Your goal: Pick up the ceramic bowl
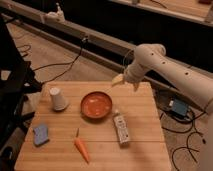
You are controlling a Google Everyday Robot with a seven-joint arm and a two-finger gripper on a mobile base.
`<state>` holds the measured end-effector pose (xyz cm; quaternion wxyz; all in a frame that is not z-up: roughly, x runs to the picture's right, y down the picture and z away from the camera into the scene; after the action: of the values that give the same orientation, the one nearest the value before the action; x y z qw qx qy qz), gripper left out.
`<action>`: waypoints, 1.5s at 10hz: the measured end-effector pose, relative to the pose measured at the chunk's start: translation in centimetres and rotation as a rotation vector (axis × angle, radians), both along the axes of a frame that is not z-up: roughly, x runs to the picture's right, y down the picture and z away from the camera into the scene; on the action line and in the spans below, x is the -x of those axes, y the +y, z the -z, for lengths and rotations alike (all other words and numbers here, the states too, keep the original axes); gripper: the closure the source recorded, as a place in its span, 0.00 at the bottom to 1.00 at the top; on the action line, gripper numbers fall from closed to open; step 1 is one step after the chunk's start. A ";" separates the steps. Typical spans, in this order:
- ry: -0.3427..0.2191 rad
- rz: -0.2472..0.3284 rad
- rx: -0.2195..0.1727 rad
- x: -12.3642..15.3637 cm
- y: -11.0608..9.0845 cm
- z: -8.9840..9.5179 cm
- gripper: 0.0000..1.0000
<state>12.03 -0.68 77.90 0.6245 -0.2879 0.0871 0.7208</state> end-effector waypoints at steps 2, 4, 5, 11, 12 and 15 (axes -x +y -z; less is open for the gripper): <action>-0.001 -0.001 0.001 0.0 0.0 0.0 0.20; 0.000 0.000 0.000 0.0 0.0 0.0 0.20; -0.001 -0.001 0.001 0.0 0.0 0.0 0.20; -0.059 -0.047 0.025 0.9 -0.3 0.7 0.20; -0.082 -0.058 0.040 1.4 -0.1 0.6 0.20; -0.112 -0.033 0.068 3.3 1.6 -1.8 0.20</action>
<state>8.74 0.93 79.73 0.6064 -0.3502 0.0717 0.7103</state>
